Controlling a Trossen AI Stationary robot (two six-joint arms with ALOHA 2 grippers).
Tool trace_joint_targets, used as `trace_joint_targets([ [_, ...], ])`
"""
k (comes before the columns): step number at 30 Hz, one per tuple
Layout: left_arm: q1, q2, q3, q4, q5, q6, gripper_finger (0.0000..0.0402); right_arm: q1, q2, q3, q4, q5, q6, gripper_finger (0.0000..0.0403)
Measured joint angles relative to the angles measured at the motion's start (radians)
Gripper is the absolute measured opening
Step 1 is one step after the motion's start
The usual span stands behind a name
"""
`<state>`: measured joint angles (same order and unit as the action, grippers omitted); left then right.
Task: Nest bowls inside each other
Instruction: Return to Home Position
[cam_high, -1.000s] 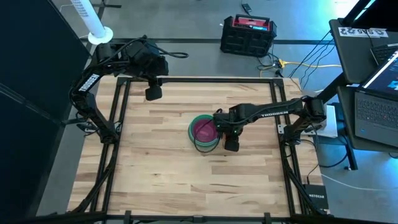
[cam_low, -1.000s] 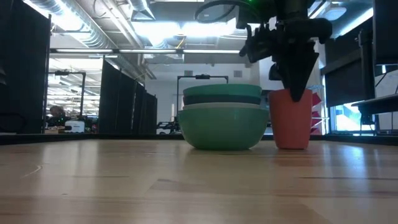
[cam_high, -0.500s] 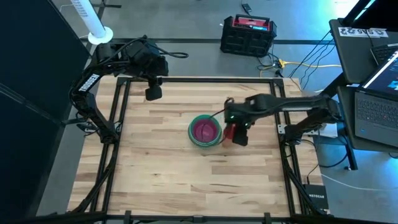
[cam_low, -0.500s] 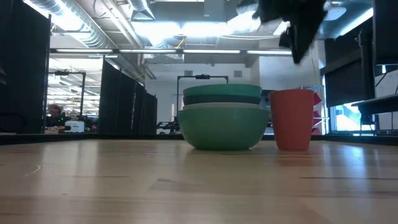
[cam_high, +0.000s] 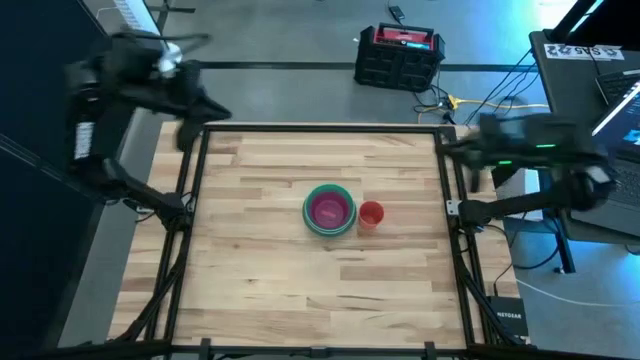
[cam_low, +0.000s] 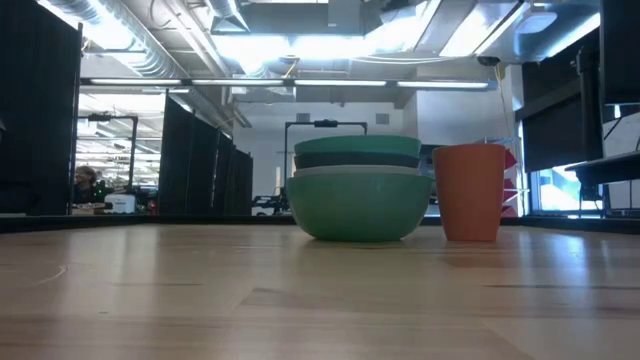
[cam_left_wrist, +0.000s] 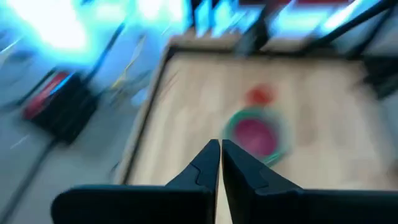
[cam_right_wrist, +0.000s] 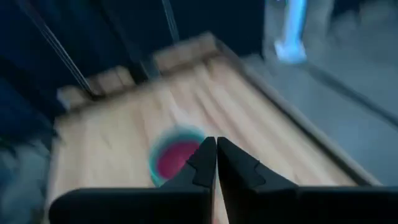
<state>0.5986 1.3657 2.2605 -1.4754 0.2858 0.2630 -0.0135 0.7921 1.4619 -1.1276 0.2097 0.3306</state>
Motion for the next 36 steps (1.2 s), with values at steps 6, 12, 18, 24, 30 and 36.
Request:
trace_joint_targets([
  [6,0.108,-0.156,-0.117,0.111,0.199,-0.095,0.0,0.0,-0.337,-0.052,0.091,0.068,-0.005,0.0002],
  [12,0.15,-0.387,-0.414,0.375,0.287,-0.259,0.0,0.0,-0.627,-0.188,0.151,0.102,0.046,0.0],
  [18,0.139,-0.711,-0.986,0.891,0.287,-0.533,0.0,0.0,-0.788,-0.431,0.264,0.1,0.095,0.0],
  [24,0.139,-0.937,-1.399,1.292,0.284,-0.766,0.0,0.001,-0.789,-0.56,0.402,0.093,0.092,0.0],
  [30,0.139,-1.043,-1.528,1.343,0.267,-0.811,0.0,0.0,-0.789,-0.778,0.686,0.061,0.108,0.0],
  [36,0.14,-1.143,-1.626,1.375,0.246,-0.829,0.0,0.0,-0.789,-1.0,0.981,0.027,0.124,0.0],
])
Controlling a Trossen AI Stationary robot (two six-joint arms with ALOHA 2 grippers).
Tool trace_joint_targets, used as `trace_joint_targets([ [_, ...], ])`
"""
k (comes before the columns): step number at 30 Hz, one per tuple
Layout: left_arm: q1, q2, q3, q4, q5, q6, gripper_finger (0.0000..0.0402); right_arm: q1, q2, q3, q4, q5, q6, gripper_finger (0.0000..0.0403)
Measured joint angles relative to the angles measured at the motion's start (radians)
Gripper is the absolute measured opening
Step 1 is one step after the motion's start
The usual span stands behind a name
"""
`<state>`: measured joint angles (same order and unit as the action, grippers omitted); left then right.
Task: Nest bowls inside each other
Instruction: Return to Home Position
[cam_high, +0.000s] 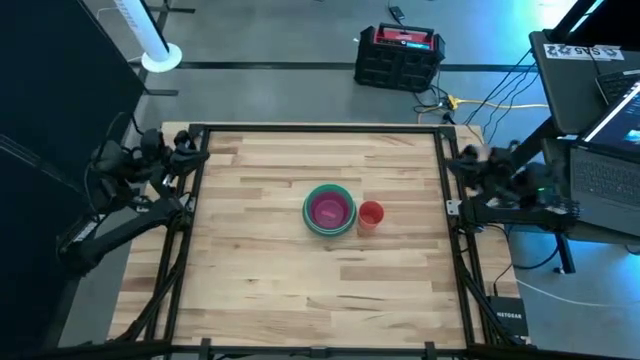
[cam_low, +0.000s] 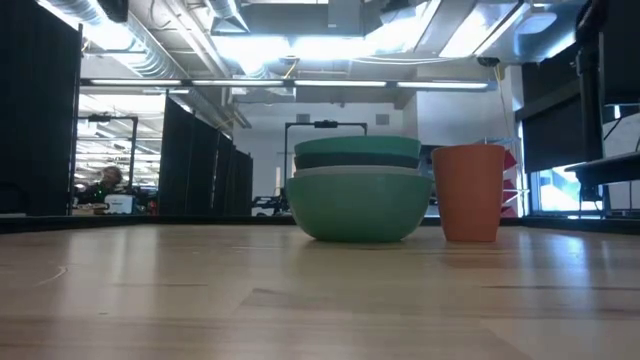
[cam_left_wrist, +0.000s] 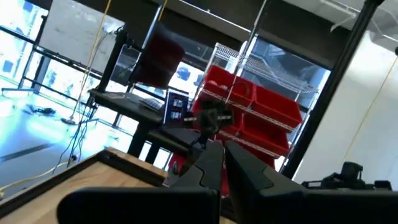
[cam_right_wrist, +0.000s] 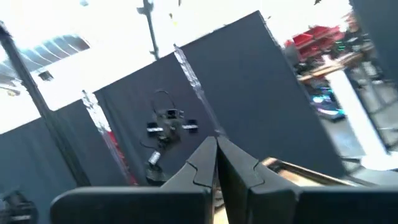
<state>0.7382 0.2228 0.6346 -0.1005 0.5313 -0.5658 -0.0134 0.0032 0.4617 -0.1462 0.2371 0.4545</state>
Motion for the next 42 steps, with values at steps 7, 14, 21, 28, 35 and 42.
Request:
trace_joint_targets([
  [7,0.001,-0.104,-0.066,-0.077,-0.073,0.093,0.0,0.0,0.0,-0.214,0.144,0.036,0.153,0.0001],
  [14,-0.004,-0.131,-0.14,-0.188,-0.097,0.16,0.0,0.0,0.002,-0.311,0.083,0.078,0.254,0.0001],
  [21,-0.031,-0.14,-0.385,0.229,-0.091,0.21,0.0,0.0,0.001,-0.32,0.189,0.14,0.163,0.0001],
  [28,-0.051,-0.141,-0.515,0.37,-0.079,0.222,0.0,0.0,0.001,-0.32,0.219,0.139,0.133,0.0001],
  [35,-0.117,-0.142,-0.624,0.531,0.026,0.228,0.0,0.0,0.001,-0.32,0.235,0.137,0.116,0.0001],
  [42,-0.367,-0.142,-0.626,0.544,0.068,0.225,0.0,0.0,0.001,-0.32,0.234,0.137,0.115,0.0001],
])
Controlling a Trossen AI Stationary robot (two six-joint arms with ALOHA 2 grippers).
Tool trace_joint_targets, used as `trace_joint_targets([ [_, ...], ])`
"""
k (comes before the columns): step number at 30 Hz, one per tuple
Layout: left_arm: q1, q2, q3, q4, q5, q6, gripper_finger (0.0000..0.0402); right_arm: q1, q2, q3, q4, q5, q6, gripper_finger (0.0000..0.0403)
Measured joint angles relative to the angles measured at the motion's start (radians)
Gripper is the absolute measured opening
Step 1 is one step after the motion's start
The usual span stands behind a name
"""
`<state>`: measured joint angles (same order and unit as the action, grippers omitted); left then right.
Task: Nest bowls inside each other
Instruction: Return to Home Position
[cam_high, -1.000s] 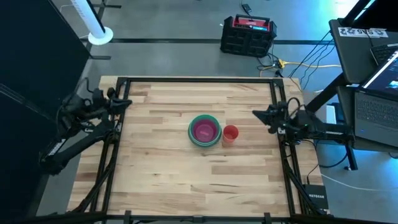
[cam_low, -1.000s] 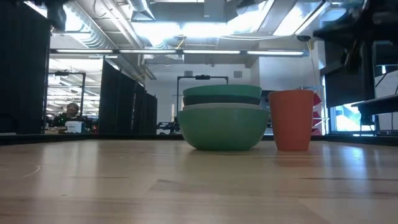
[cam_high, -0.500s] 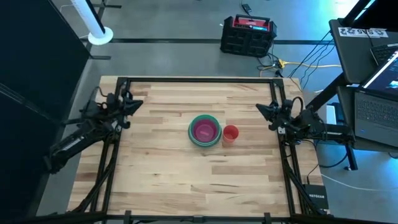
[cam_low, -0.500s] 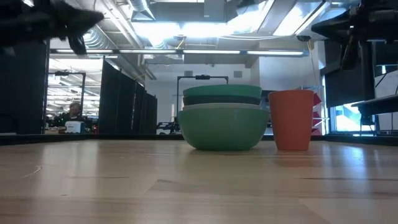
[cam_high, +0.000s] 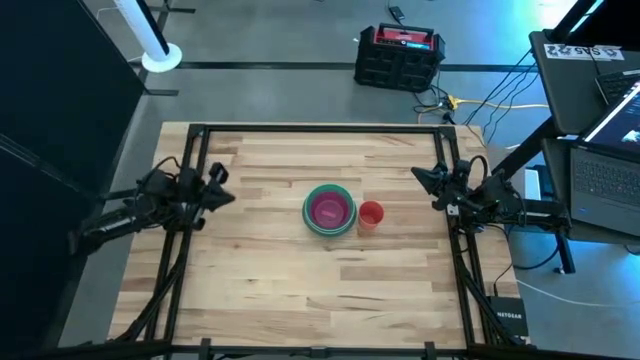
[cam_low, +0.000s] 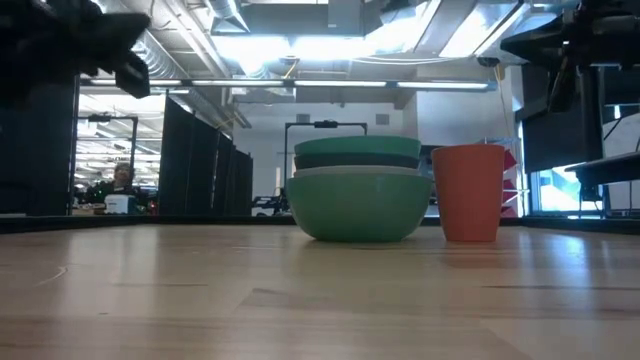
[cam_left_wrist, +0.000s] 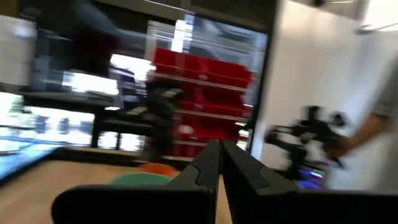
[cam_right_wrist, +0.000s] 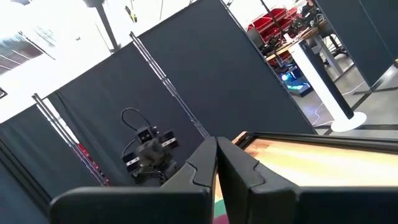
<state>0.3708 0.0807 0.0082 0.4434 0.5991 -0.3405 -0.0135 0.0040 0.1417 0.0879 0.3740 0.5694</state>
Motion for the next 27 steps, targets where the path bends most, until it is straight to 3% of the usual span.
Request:
trace_joint_targets([
  [4,-0.145,0.0,0.0,0.021,-0.075,0.028,0.0,0.0,0.0,0.0,0.0,0.0,0.0,0.0001],
  [8,-0.248,0.0,0.0,-0.038,-0.319,0.112,0.0,0.0,0.0,0.0,0.001,-0.001,0.002,0.0001],
  [20,-0.305,0.001,0.0,-0.408,-0.556,0.187,0.0,0.0,0.0,0.0,0.008,-0.005,0.01,0.0001],
  [27,-0.306,0.047,0.0,-0.427,-0.568,0.235,0.0,0.0,0.0,0.0,-0.009,-0.028,0.008,0.0001],
])
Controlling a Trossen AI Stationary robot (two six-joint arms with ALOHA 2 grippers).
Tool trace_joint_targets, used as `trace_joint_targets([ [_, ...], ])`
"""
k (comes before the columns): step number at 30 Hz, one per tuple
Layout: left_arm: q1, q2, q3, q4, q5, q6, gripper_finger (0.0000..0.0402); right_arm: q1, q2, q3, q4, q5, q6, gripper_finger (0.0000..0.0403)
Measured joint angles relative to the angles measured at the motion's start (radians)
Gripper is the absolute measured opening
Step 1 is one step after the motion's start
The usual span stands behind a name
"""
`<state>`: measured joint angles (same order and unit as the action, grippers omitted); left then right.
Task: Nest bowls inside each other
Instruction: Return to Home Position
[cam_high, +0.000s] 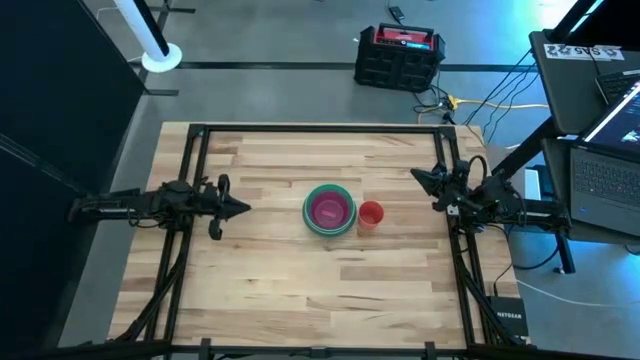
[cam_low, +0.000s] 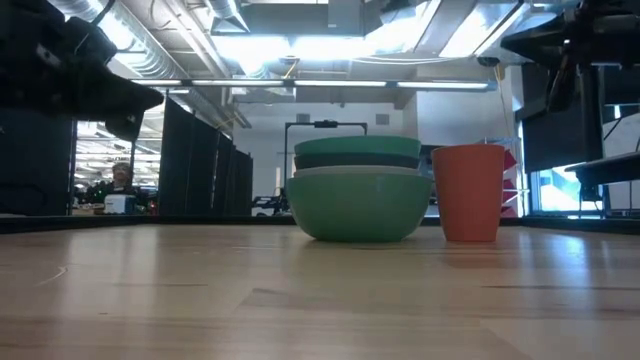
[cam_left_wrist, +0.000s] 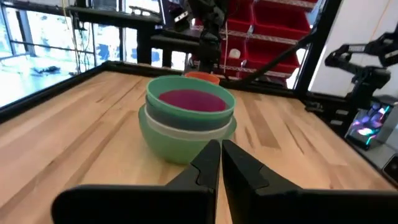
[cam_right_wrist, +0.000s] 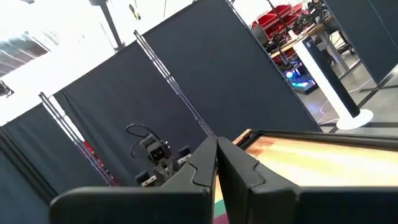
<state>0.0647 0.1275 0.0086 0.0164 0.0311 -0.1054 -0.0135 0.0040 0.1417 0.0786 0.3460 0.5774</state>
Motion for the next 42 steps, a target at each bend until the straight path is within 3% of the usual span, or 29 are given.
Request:
trace_joint_targets([
  [10,0.0,0.023,0.0,-0.001,0.0,-0.013,0.0,0.0,0.0,0.0,-0.119,-0.066,-0.026,0.0001],
  [23,0.001,-0.116,0.002,0.063,0.037,-0.034,0.0,0.0,0.0,0.0,-0.28,-0.309,-0.364,0.0001],
  [30,0.0,-0.123,0.002,0.058,0.076,-0.002,0.0,0.0,-0.002,-0.006,-0.4,-0.517,-0.427,0.0001],
  [35,0.001,-0.123,0.003,0.022,0.076,0.035,0.0,0.0,-0.002,-0.007,-0.415,-0.521,-0.476,0.0001],
  [42,0.0,-0.121,0.004,0.002,0.074,-0.03,0.0,0.0,-0.002,-0.007,-0.486,-0.482,-0.478,0.0001],
])
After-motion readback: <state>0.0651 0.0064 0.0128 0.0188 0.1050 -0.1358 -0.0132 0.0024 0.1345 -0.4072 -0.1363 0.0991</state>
